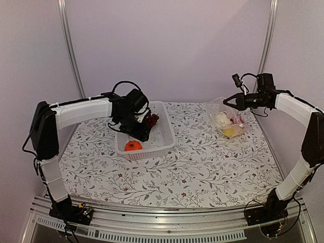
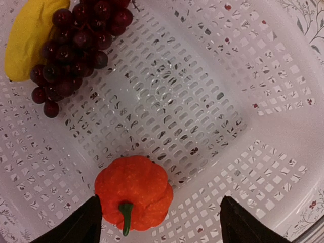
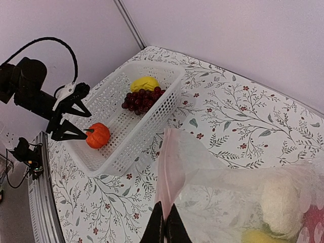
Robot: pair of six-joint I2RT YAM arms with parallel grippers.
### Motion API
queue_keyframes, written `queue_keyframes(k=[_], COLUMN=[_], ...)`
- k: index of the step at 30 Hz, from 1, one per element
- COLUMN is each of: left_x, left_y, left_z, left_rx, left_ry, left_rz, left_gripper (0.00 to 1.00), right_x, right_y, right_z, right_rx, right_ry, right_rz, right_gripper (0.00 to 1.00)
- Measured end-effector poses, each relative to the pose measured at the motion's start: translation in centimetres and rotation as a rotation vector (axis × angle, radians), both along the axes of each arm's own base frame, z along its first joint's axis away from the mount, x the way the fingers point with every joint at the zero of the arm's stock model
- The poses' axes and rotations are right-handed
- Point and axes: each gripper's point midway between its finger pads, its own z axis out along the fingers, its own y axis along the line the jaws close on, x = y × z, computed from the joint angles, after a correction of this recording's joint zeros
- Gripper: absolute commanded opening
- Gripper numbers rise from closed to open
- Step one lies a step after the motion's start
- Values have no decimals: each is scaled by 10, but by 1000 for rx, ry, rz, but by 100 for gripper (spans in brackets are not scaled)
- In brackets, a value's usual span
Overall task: Place the food in the zip-top bag and seal the zipper
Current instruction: Pick up the fake vegetable from the bin.
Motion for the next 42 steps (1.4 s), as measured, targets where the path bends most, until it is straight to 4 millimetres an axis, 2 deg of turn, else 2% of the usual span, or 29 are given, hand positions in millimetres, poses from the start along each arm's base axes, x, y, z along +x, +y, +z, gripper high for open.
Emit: queue_keyframes(k=[2,4,6,10,16,22,30,36,39,42], left_x=[1,1,0,-5,-3,-5,-6,-9,-6,2], left_y=[8,13,16,20,27,30,32,30,27,21], left_z=[-16,-26,-37,-56,-63,-75,-75,-72,-65,-49], left_rx=[18,33,52,87,122,147,150,144,131,109], left_ry=[45,69,95,139,135,161,170,188,180,137], left_rz=[12,19,21,19,37,53,63,63,68,71], left_gripper=[80,81,87,88,87,80,66,63,62,62], right_x=[0,0,0,0,-1,-1,-1,-1,-1,-1], right_y=[0,0,0,0,0,1,1,1,1,1], right_z=[0,0,0,0,0,0,0,0,0,0], right_rx=[0,0,0,0,1,3,3,3,3,3], right_ry=[0,0,-1,-2,-2,-1,-1,-1,-1,-1], right_rz=[1,1,1,3,4,7,7,7,7,7], right_gripper=[0,0,0,0,0,0,0,0,0,0])
